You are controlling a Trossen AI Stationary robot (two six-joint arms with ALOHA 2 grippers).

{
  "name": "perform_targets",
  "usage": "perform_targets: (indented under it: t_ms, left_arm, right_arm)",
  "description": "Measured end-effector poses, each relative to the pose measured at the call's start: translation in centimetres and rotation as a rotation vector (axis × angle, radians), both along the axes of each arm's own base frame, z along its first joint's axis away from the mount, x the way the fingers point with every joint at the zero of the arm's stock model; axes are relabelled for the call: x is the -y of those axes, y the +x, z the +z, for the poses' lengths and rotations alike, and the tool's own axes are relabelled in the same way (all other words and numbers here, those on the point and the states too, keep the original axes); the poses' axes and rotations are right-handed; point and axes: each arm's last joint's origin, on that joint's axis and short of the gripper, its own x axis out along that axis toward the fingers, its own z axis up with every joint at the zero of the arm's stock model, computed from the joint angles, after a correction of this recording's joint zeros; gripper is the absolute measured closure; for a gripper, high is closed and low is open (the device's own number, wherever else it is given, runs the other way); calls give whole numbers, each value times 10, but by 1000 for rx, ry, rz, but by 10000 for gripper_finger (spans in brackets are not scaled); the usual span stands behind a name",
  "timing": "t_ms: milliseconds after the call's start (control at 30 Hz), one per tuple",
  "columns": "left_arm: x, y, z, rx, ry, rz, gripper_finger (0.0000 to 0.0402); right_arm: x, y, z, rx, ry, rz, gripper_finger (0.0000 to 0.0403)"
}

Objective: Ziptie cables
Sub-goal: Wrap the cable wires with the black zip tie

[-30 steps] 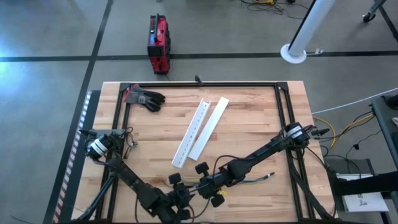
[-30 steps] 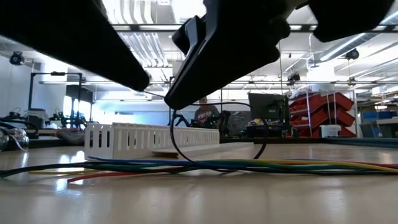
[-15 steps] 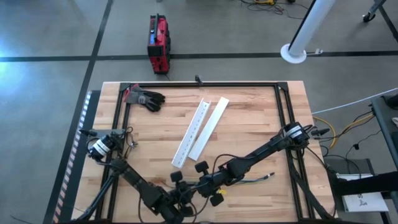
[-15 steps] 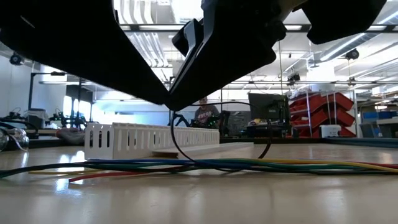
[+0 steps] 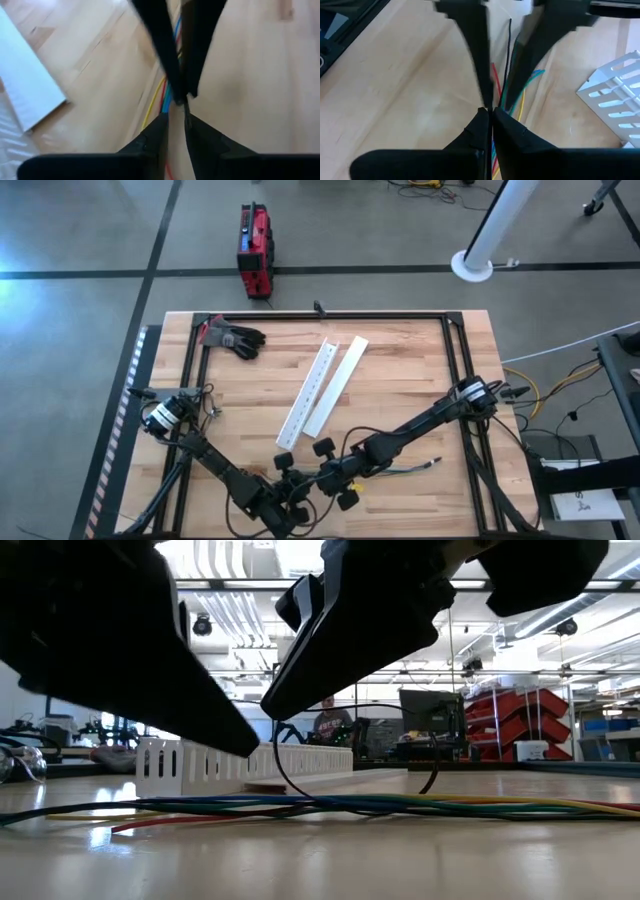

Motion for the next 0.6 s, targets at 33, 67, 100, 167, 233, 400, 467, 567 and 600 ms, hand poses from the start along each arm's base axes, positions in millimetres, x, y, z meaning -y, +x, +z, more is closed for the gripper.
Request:
perform_targets:
  t_ms: [33,67,100,167,233,400,467,567,600]
  left_arm:
    - [1,1,1,8,-5,-2,353]
    - [1,1,1,13,-4,-7,356]
    - [2,2,3,18,-4,-14,358]
    - [5,5,7,29,-1,-29,360]
    - [6,6,10,31,1,-34,360]
    - [4,6,8,26,6,-31,351]
    - [2,6,7,22,10,-28,350]
    - [1,5,5,19,13,-26,352]
    - [1,5,5,20,14,-25,356]
  right_arm:
    - [0,0,0,0,1,1,396]
    - [0,0,0,-1,2,2,396]
    - [0,0,0,-1,2,2,396]
    - [0,0,0,-2,3,4,396]
    - [0,0,0,-2,4,5,396]
    - [0,0,0,-3,4,4,396]
    - [0,0,0,-3,3,4,396]
    - [0,0,0,-3,4,4,396]
    - [0,0,0,-3,3,4,396]
